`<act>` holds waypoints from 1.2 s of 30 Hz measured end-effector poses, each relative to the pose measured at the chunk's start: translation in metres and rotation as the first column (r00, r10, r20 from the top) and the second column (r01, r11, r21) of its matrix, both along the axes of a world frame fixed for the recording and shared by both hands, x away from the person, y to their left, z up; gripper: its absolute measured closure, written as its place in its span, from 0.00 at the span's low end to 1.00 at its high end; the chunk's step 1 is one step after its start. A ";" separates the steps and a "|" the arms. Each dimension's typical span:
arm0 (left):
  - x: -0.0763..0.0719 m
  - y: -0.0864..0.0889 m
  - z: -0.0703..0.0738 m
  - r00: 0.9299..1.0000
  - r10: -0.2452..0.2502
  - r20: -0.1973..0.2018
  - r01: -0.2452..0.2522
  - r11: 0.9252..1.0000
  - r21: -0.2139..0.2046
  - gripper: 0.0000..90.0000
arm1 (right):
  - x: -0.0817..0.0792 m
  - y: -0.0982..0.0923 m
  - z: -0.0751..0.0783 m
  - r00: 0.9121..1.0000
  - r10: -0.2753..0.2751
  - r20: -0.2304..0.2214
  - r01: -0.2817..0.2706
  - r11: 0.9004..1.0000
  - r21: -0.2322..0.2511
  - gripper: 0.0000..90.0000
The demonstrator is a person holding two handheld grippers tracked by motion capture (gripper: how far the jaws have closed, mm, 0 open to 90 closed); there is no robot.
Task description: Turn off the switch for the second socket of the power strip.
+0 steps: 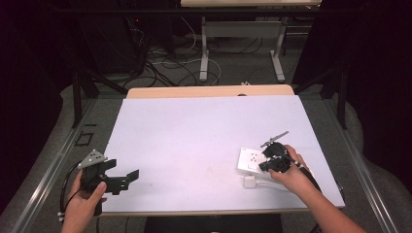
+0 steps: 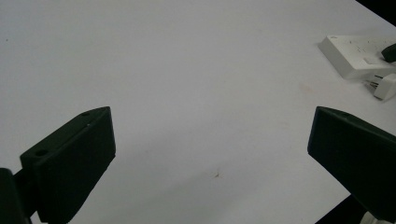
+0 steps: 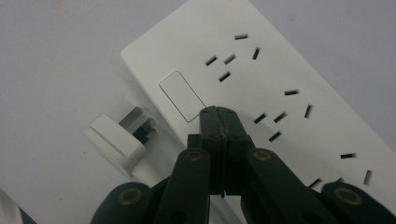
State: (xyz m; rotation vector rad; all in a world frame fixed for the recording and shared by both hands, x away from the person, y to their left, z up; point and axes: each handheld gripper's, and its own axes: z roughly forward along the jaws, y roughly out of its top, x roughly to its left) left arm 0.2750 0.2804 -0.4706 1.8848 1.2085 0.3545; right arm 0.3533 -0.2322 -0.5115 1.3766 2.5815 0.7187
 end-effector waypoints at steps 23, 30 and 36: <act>0.000 0.000 0.000 1.000 0.000 -0.003 0.000 1.000 -0.002 0.01 | 0.000 0.002 0.001 1.000 0.009 0.002 -0.009 1.000 -0.013 1.00; 0.000 0.001 0.000 1.000 0.004 0.002 -0.004 1.000 -0.001 0.01 | 0.000 0.005 0.001 1.000 0.020 0.006 -0.020 1.000 -0.011 0.97; 0.000 0.002 0.000 1.000 0.005 -0.001 -0.005 1.000 -0.003 0.01 | 0.000 0.006 0.004 1.000 0.018 0.014 -0.018 1.000 -0.015 0.93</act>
